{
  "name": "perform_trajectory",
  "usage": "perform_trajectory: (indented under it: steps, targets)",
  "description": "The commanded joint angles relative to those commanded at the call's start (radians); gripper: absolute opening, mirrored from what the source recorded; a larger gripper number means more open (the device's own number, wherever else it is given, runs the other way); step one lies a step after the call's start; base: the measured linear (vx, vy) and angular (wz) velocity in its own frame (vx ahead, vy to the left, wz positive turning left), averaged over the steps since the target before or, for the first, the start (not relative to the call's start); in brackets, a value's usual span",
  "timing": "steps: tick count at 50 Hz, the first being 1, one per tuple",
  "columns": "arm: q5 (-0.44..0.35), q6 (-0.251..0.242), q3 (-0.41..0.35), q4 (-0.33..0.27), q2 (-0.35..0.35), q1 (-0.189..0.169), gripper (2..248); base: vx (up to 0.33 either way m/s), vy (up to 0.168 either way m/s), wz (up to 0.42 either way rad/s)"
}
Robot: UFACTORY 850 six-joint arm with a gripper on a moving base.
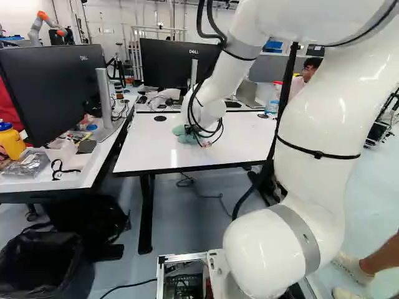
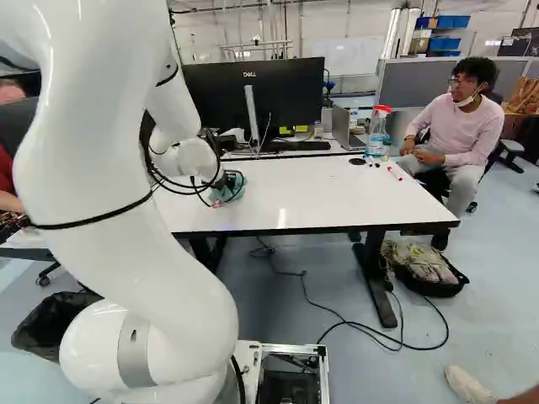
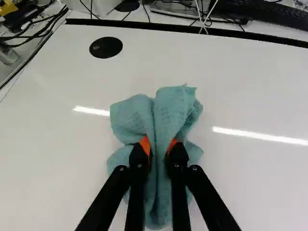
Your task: Clean the table with the green towel
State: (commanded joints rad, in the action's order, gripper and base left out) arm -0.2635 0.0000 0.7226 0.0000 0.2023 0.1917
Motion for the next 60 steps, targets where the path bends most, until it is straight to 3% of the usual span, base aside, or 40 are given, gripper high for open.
perform_trajectory:
  steps: [14,37,50,60]
  targets:
    - [0.000,0.000,0.038,0.000,0.032,-0.031,55,0.000,0.000,0.000]
    - [0.000,0.000,-0.006,0.000,-0.005,-0.095,55,0.000,0.000,0.000]
    - [0.000,0.000,-0.071,0.000,-0.062,-0.099,55,0.000,0.000,0.000]
    - [0.000,0.000,-0.113,0.000,-0.100,-0.081,55,0.000,0.000,0.000]
